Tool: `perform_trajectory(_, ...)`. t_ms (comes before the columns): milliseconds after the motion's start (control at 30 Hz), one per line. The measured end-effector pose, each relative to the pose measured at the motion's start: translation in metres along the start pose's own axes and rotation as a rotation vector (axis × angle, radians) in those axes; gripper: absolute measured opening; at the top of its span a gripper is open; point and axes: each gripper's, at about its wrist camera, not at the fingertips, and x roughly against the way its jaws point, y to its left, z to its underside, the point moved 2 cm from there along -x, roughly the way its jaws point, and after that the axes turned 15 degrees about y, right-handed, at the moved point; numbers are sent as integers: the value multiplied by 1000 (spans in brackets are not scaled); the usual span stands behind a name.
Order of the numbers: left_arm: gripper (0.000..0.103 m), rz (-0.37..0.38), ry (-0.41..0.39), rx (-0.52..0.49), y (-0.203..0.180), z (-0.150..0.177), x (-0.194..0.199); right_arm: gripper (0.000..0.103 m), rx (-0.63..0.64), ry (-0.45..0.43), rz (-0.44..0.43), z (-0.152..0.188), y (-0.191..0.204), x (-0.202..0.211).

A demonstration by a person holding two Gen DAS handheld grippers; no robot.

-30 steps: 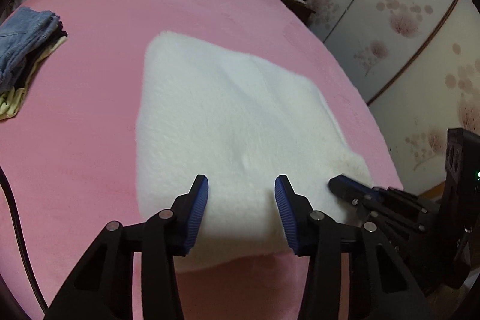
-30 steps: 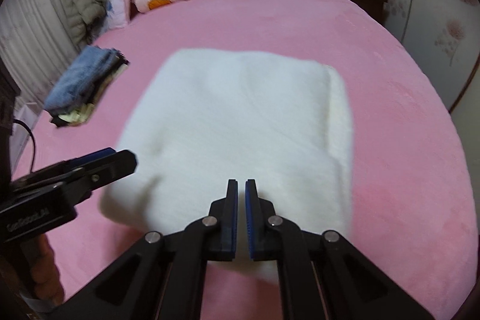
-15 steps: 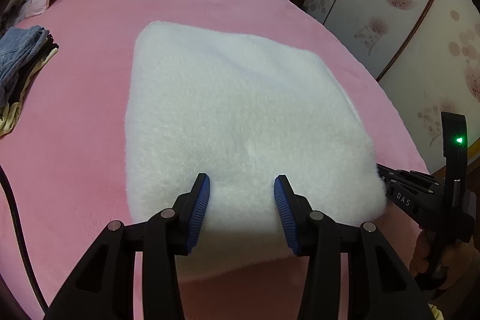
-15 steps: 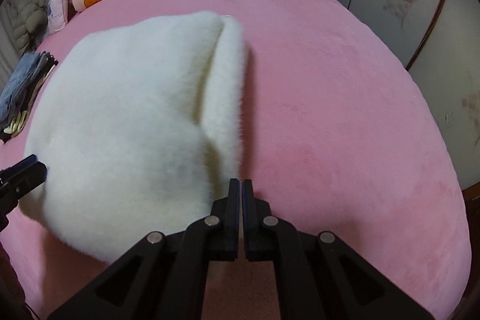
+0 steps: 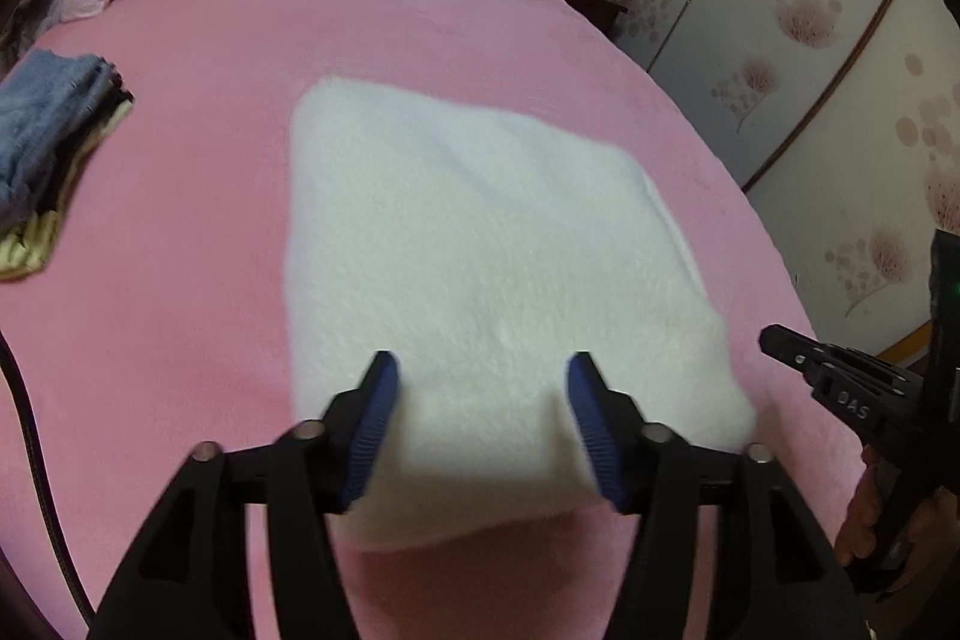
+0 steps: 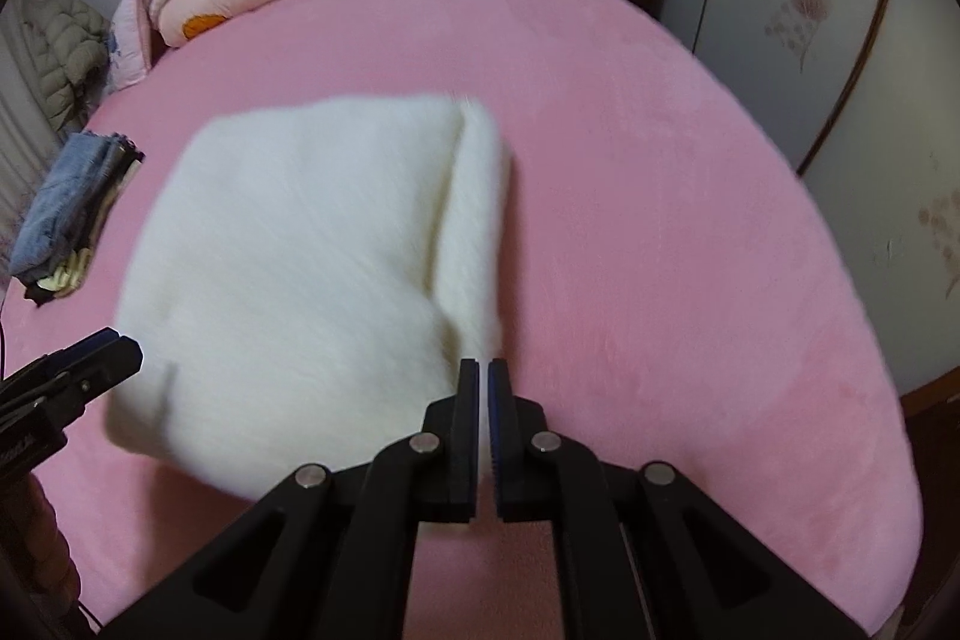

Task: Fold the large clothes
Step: 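Press and square the folded bundle with both grippers, then release, then grasp the folded white cardigan bundle with both grippers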

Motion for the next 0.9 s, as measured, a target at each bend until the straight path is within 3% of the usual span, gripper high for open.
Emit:
perform_trajectory(33, 83, -11, -19, 4, 2, -4, 11, 3, 8, -14, -12, -5, 1, 10)
perform_trajectory(133, 92, -40, -98, 26, 9, -17, 50, 5, 30, -56, -55, -22, 3, 45)
perform_trajectory(233, 95, -51, -142, 51, 15, -30, 83, 21, 46, -106, -72, -38, 4, 76)
perform_trajectory(333, 99, -112, -191, 72, 20, -41, 110, 42, 44, -180, -123, -46, 5, 107)
perform_trajectory(400, 99, -67, -204, 40, 21, -47, 121, 57, 39, -201, -152, -53, 5, 119)
perform_trajectory(500, 99, 19, -177, 27, 23, -50, 124, 67, 48, -225, -165, -56, 8, 128)
perform_trajectory(600, 99, 43, -167, 46, 26, -55, 114, 79, 66, -215, -155, -59, 10, 115)
perform_trajectory(733, 102, 33, -129, 59, 32, -56, 76, 85, 76, -169, -153, -62, 10, 81)
perform_trajectory(833, 102, 65, -47, 69, 40, -53, 30, 89, 89, -140, -176, -61, 5, 45)
perform_trajectory(900, 102, 65, -16, 94, 48, -52, 6, 89, 81, -71, -172, -62, 3, 15)
